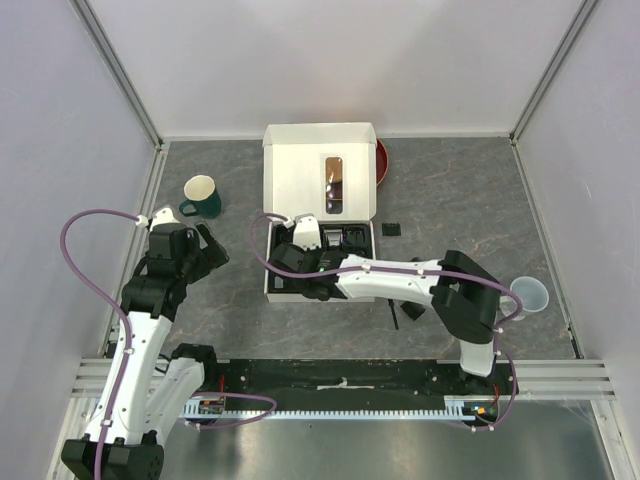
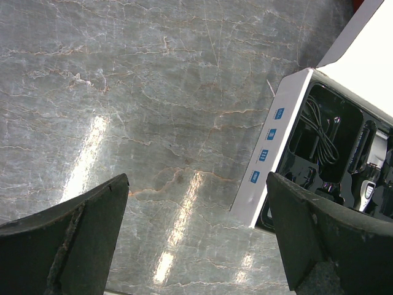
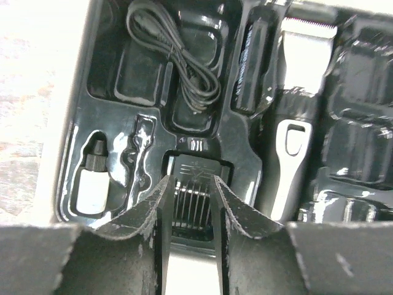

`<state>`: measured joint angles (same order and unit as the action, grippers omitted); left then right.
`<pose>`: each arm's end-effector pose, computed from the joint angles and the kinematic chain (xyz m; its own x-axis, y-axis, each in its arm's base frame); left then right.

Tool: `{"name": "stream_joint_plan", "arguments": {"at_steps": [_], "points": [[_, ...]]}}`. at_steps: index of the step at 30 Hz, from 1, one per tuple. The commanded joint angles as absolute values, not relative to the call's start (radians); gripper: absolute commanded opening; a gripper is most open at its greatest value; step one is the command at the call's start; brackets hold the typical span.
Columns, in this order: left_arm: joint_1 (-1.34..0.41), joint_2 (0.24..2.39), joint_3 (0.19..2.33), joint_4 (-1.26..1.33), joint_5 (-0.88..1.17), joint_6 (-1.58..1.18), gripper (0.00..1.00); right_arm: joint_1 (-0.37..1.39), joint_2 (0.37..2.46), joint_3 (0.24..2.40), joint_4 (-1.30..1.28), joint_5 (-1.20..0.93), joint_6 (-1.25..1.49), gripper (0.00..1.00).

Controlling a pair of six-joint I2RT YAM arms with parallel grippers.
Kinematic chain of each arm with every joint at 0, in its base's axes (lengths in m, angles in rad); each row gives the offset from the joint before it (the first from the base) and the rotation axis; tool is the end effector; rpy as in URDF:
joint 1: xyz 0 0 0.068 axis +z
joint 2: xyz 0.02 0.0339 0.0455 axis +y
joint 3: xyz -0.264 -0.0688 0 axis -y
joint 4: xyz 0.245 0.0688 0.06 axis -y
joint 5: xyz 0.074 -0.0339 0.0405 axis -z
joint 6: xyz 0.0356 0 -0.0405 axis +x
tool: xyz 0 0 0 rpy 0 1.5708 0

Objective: Sort the hair-cutting tools

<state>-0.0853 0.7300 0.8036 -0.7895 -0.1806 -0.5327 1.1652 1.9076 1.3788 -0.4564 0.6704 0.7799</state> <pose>0.1455 -0.0060 0.2959 -0.5373 -0.4555 -0.7098 -0.3762 0.8827 -0.2816 0.1803 0.3638 0.2060 -0.6448 -0.1052 -0.7571 -0.1843 0.9826 0.0205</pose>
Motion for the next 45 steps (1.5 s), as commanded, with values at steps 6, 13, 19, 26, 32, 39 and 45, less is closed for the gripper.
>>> {"name": "stream_joint_plan", "arguments": {"at_steps": [6,13,19,26,32,39,45], "points": [[-0.081,0.713,0.802,-0.761,-0.181,-0.503,1.00,1.098,1.620,1.352,-0.580,0.787,0.755,0.62],[-0.081,0.689,0.802,-0.753,-0.161,-0.492,1.00,1.037,1.389,1.108,-0.623,0.766,0.729,0.98],[-0.083,0.655,0.784,-0.719,-0.092,-0.474,1.00,1.011,1.200,0.942,-0.727,0.686,0.828,0.90],[-0.083,0.663,0.781,-0.709,-0.055,-0.468,0.98,0.974,1.184,0.841,-0.762,0.451,0.802,0.56],[-0.083,0.627,0.765,-0.695,-0.051,-0.465,0.98,0.928,1.236,0.786,-0.742,0.425,0.790,0.47],[-0.083,0.663,0.765,-0.695,-0.037,-0.460,0.98,0.881,1.276,0.730,-0.641,0.292,0.718,0.57],[-0.083,0.658,0.765,-0.693,-0.041,-0.462,0.98,0.845,1.357,0.726,-0.621,0.221,0.687,0.50]]}}
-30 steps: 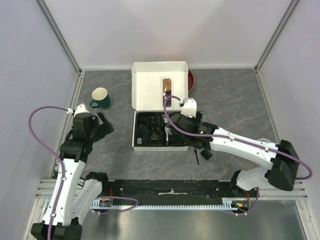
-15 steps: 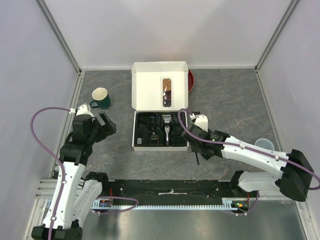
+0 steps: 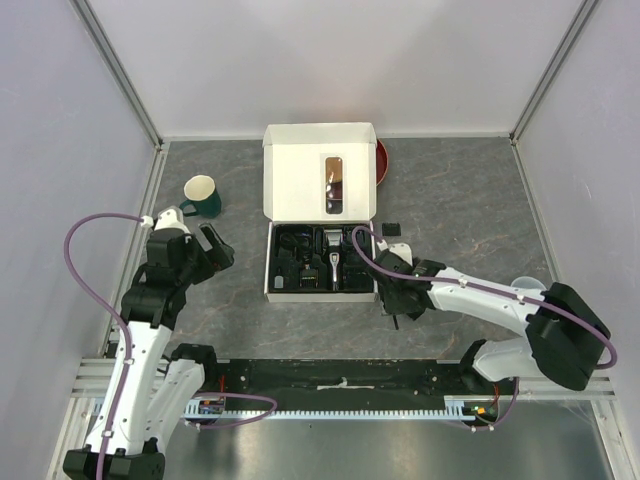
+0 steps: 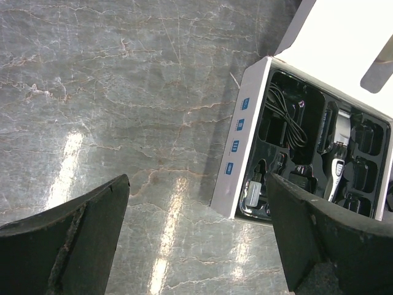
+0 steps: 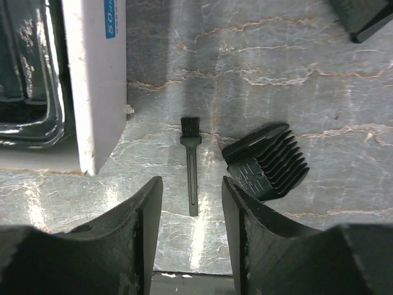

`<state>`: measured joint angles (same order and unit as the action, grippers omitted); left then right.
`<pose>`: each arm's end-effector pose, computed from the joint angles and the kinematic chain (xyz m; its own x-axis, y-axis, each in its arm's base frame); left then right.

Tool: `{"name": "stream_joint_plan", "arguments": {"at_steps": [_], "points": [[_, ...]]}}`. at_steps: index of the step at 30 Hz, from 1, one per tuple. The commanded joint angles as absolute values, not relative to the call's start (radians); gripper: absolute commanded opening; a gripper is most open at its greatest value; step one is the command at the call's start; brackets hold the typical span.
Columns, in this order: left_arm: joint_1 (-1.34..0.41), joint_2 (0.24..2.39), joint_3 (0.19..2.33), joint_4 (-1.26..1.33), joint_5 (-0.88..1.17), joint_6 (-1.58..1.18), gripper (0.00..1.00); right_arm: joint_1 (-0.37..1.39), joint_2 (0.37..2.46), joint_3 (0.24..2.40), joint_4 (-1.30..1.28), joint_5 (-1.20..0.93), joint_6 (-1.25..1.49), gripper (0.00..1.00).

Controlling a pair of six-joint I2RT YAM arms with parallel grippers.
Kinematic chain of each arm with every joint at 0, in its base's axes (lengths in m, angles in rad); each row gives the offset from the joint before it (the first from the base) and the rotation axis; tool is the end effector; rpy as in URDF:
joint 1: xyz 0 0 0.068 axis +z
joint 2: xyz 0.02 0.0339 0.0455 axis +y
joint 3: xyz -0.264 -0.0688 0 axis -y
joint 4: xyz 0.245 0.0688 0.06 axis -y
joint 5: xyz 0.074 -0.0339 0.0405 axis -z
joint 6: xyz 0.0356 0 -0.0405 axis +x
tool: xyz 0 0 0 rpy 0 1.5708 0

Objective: Sort the hair-cutting tools

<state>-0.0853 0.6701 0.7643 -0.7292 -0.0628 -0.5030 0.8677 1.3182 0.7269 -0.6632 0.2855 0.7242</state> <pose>0.1392 -0.0097 0.2953 -0.5345 -0.4372 -0.7233 -0.2545 0.8994 -0.3555 0.1528 0.1648 0.1796 -0.9077 -0.0877 -0.4103 -0.0987 0.9951 0.0056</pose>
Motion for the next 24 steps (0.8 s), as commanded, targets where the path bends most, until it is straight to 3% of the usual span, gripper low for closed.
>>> {"name": "stream_joint_plan", "arguments": {"at_steps": [1,20,24], "points": [[-0.083,0.658,0.764,-0.695,-0.041,-0.463,0.98,0.836,1.376,0.726,-0.621,0.219,0.689,0.49],[-0.083,0.709,0.767,-0.695,-0.018,-0.463,0.95,0.790,1.509,0.726,-0.607,0.161,0.673,0.26],[-0.083,0.716,0.772,-0.698,-0.021,-0.466,0.94,0.790,1.517,0.730,-0.606,0.155,0.672,0.14]]}}
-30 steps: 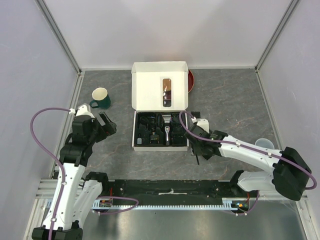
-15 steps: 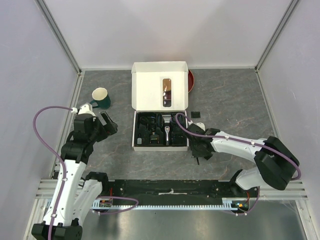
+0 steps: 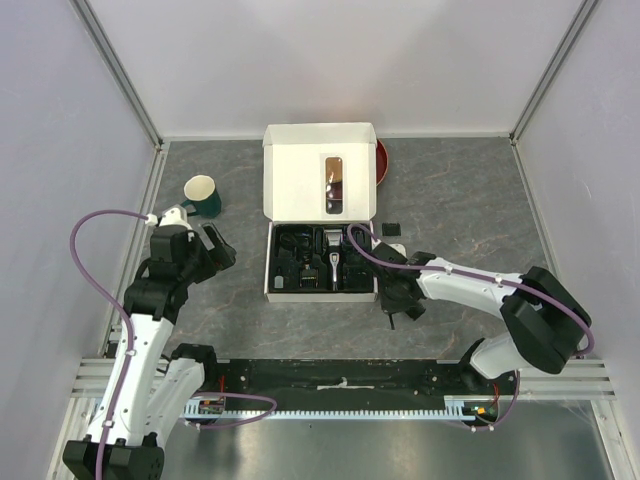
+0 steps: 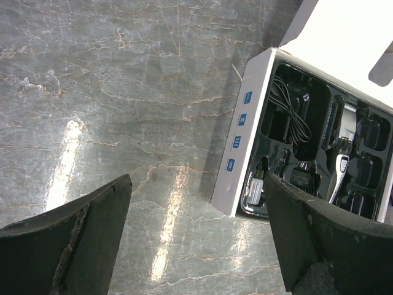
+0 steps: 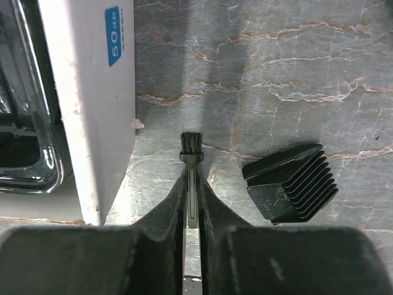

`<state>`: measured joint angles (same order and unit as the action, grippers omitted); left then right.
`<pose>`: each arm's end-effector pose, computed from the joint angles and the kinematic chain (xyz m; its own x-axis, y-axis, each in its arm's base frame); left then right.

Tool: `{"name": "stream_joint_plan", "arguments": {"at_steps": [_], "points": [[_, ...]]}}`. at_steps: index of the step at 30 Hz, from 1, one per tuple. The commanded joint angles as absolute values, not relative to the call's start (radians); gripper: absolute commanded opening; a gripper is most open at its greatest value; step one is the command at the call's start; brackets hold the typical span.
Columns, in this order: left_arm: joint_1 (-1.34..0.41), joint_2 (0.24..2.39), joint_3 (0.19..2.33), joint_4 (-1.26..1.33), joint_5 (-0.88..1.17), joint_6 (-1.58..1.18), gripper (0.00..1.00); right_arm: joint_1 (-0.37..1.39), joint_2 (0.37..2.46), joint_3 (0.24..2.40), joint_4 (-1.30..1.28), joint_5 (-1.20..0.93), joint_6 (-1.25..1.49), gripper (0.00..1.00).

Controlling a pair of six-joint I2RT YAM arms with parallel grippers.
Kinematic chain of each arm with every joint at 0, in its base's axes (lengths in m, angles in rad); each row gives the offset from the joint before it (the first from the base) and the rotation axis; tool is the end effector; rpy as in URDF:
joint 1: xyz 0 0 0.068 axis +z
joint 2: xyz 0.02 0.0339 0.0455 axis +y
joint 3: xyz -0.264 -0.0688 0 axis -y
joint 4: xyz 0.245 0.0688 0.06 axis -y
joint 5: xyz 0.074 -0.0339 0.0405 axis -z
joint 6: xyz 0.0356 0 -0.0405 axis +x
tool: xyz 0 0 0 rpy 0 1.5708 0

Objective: Sort the hair-cutting tools

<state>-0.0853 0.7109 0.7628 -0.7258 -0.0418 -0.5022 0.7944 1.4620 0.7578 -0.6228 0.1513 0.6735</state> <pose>0.1467 -0.0111 0.2900 -0.5703 -0.4339 -0.6975 -0.2532 0.9006 -0.3533 0.1743 0.1698 0.1571 -0.9555 -0.0929 -0.2799 -0.1072 0.9936 0.0362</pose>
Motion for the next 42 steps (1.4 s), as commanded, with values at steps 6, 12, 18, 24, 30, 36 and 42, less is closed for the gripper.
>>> {"name": "stream_joint_plan", "arguments": {"at_steps": [6,12,18,24,30,36,42], "points": [[-0.081,0.710,0.773,-0.703,-0.032,-0.471,0.93,0.790,1.450,0.741,-0.617,0.172,0.689,0.00],[-0.081,0.695,0.772,-0.703,-0.040,-0.471,0.93,0.792,1.375,0.782,-0.675,0.213,0.704,0.00],[-0.081,0.692,0.772,-0.704,-0.038,-0.471,0.92,0.790,1.312,0.848,-0.724,0.238,0.733,0.00],[-0.081,0.686,0.772,-0.703,-0.038,-0.469,0.92,0.792,1.275,0.939,-0.739,0.233,0.762,0.00],[-0.081,0.681,0.772,-0.704,-0.034,-0.471,0.92,0.807,1.264,1.005,-0.629,0.201,0.841,0.00],[-0.081,0.644,0.764,-0.695,-0.025,-0.469,0.92,0.890,1.416,1.113,-0.488,0.225,0.894,0.00],[-0.081,0.627,0.759,-0.689,-0.012,-0.463,0.92,1.006,1.666,1.282,-0.396,0.310,0.896,0.00]]}}
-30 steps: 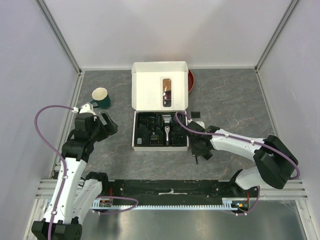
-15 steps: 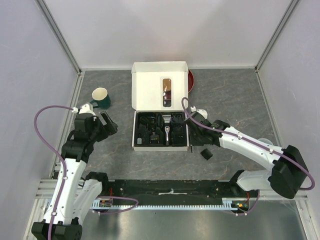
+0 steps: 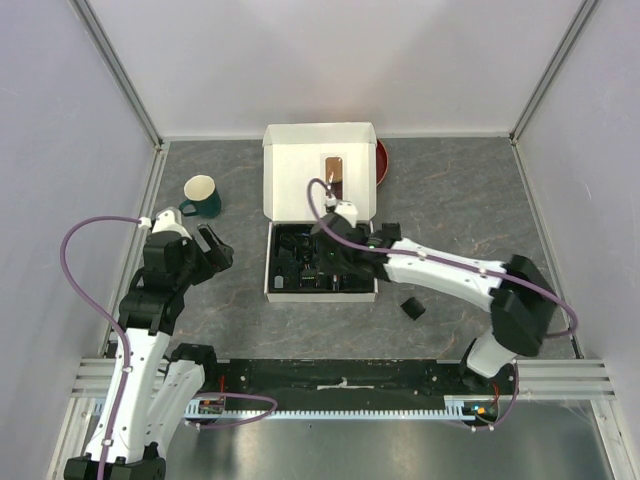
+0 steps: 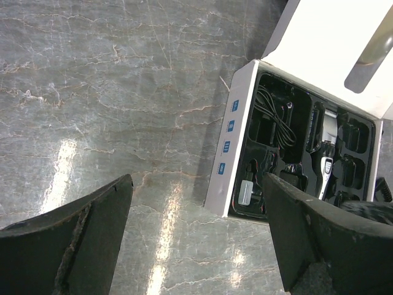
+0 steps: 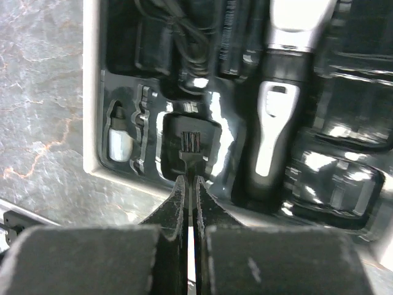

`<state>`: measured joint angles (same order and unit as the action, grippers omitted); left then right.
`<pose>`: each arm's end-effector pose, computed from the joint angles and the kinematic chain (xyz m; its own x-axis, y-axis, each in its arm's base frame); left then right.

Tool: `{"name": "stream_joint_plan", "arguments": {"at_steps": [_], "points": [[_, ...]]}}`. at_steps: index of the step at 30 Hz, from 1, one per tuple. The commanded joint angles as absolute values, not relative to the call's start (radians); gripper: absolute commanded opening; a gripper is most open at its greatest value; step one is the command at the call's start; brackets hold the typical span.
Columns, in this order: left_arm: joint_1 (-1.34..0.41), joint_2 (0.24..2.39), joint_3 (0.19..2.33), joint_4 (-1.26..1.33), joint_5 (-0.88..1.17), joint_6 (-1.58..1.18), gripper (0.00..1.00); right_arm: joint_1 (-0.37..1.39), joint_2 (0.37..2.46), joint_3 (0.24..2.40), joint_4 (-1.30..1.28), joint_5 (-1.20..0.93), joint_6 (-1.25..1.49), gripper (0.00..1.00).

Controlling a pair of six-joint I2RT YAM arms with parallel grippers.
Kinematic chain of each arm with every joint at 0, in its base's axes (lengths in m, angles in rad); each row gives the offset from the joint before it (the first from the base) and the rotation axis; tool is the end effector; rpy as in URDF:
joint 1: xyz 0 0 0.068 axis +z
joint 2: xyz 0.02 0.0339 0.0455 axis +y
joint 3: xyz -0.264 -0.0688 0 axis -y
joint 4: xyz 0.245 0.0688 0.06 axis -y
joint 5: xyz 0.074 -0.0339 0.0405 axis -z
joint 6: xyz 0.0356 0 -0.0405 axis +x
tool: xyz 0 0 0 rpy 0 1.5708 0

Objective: Sort the hair-cutting tools

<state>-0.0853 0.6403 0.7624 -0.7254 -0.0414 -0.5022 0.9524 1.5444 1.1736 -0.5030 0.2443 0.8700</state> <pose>0.1340 -0.0100 0.2985 -0.5201 -0.4382 -0.7331 -0.2273 0.8984 -0.3758 0.1999 0.2662 0.2613 -0.8221 0.1238 -0.5557 -0.1120 0.9218 0.3710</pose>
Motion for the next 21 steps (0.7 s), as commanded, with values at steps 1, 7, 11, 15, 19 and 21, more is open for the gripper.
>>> {"name": "stream_joint_plan", "arguments": {"at_steps": [1,7,11,15,19,21], "points": [[-0.083,0.624,0.759,-0.687,-0.011,-0.465,0.92,1.023,1.693,1.302,-0.379,0.314,0.906,0.00],[-0.083,0.620,0.758,-0.687,-0.018,-0.463,0.92,1.065,1.828,1.417,-0.364,0.391,0.931,0.00],[-0.083,0.612,0.755,-0.686,-0.015,-0.465,0.92,1.081,1.870,1.459,-0.365,0.426,0.930,0.00],[-0.083,0.621,0.755,-0.686,-0.012,-0.463,0.92,1.089,1.893,1.476,-0.368,0.454,0.946,0.00],[-0.083,0.627,0.755,-0.684,-0.009,-0.463,0.92,1.101,1.914,1.480,-0.379,0.491,0.957,0.00],[-0.083,0.626,0.755,-0.684,-0.011,-0.465,0.92,1.106,1.921,1.482,-0.383,0.509,0.968,0.00]]}}
